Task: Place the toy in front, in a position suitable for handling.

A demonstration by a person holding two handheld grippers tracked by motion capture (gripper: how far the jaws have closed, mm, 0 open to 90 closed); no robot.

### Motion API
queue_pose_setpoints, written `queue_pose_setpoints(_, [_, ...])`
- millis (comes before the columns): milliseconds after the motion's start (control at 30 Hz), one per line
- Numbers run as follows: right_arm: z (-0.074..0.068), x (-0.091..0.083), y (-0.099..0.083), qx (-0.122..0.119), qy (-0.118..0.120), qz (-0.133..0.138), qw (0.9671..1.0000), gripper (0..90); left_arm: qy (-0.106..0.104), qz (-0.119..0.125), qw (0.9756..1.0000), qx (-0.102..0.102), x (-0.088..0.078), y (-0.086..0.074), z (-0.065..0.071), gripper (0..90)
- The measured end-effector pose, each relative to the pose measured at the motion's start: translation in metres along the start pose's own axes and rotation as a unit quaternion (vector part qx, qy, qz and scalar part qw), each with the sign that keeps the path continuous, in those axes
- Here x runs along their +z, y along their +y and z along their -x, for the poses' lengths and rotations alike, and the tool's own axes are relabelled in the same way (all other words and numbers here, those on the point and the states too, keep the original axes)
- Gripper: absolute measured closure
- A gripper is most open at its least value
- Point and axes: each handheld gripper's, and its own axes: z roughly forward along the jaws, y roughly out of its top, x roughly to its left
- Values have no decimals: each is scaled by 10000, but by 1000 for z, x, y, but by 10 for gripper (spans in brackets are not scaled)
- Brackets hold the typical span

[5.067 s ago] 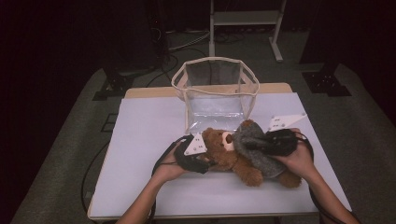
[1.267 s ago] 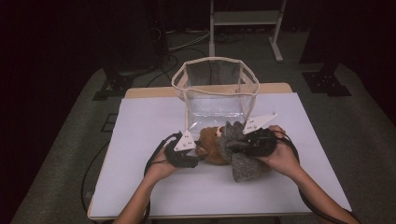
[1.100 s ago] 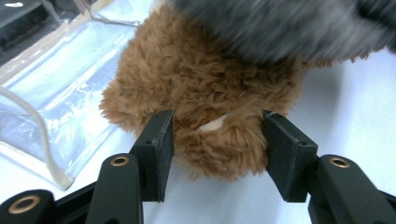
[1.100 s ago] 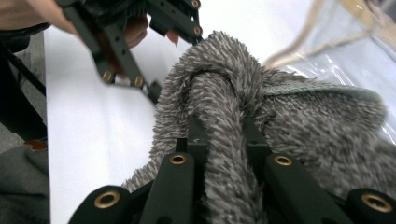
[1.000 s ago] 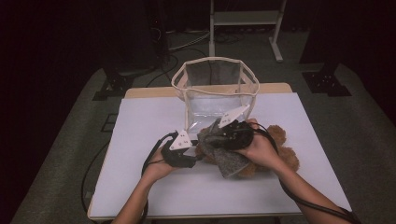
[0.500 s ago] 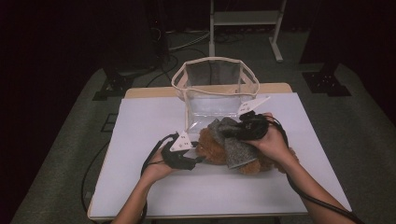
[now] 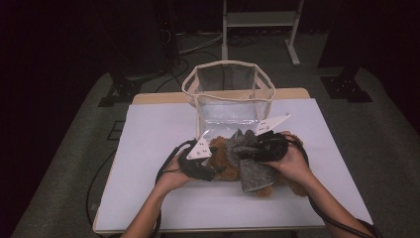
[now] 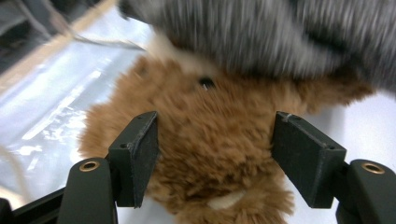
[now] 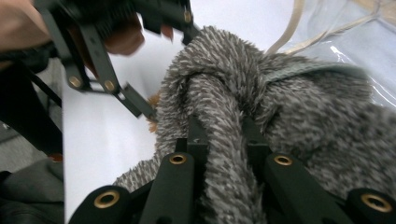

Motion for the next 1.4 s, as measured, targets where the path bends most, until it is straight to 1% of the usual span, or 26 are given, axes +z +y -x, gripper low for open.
queue_pose_setpoints(67, [4,-11,-5,152,49,105,9998,781,35,-47,9999,90,3,-2,3,318])
queue_pose_setpoints(167, [11,-31,-14,304,-46,219,9993,781,-8,-36,10000,44,1,-2,3,325])
queue_pose_setpoints(267, [16,-52,-19,389,-248,288,9985,781,-42,-45,9999,86,1,-3,4,331])
queue_pose_setpoints(367, [19,-72,-21,404,-476,369,9974,780,-87,-83,9999,90,0,-3,5,331])
queue_pose_setpoints(433, [21,-81,-20,385,-646,349,9966,778,-102,-115,9998,130,-1,-1,4,331])
queue_pose_setpoints(500, [23,-83,-19,318,-810,258,9959,778,-117,-128,9998,131,-1,-1,5,331])
queue_pose_setpoints(533, [25,-81,-20,336,-785,240,9961,778,-121,-144,9997,181,-2,0,4,331])
queue_pose_setpoints(567, [26,-77,-21,349,-750,175,9964,778,-136,-143,9997,161,-3,0,4,332])
queue_pose_setpoints(600, [27,-71,-22,335,-722,85,9968,778,-132,-151,9996,206,-4,1,4,331])
queue_pose_setpoints(667, [27,-53,-25,363,-541,-74,9978,778,-129,-129,9995,249,-6,4,3,331])
queue_pose_setpoints(700, [26,-44,-27,330,-458,-151,9983,777,-117,-71,9996,243,-7,6,3,329])
queue_pose_setpoints(733, [23,-36,-28,316,-386,-168,9986,778,-93,-42,9997,239,-7,9,3,306])
queue_pose_setpoints(767, [21,-28,-28,324,-244,-149,9991,778,-60,-5,9997,249,-7,13,3,255])
queue_pose_setpoints(833, [14,-18,-26,237,-60,-139,9996,778,-11,42,9996,295,-3,19,3,221])
queue_pose_setpoints(900, [9,-14,-25,144,0,-161,9998,776,-82,13,9995,302,3,23,2,223])
queue_pose_setpoints(967, [8,-18,-26,130,-44,-101,9999,774,-121,-91,9991,388,8,24,2,235])
queue_pose_setpoints(1000, [8,-22,-29,152,-56,-59,9999,775,-116,-98,9990,412,9,24,3,240])
queue_pose_setpoints(1067, [11,-34,-34,253,-82,72,9996,774,-117,-118,9989,432,9,21,5,243])
queue_pose_setpoints(1133, [15,-49,-41,344,-163,167,9991,774,-147,-84,9989,436,8,19,6,263])
queue_pose_setpoints(1200, [18,-64,-46,435,-301,235,9983,774,-172,-83,9989,439,6,18,7,264])
queue_pose_setpoints(1300, [23,-85,-52,526,-564,334,9965,773,-202,-112,9984,509,5,17,9,264])
queue_pose_setpoints(1367, [27,-95,-55,603,-683,380,9951,773,-220,-127,9982,538,4,18,9,264])
queue_pose_setpoints(1400, [29,-96,-57,612,-723,389,9947,773,-230,-126,9983,528,3,18,9,264])
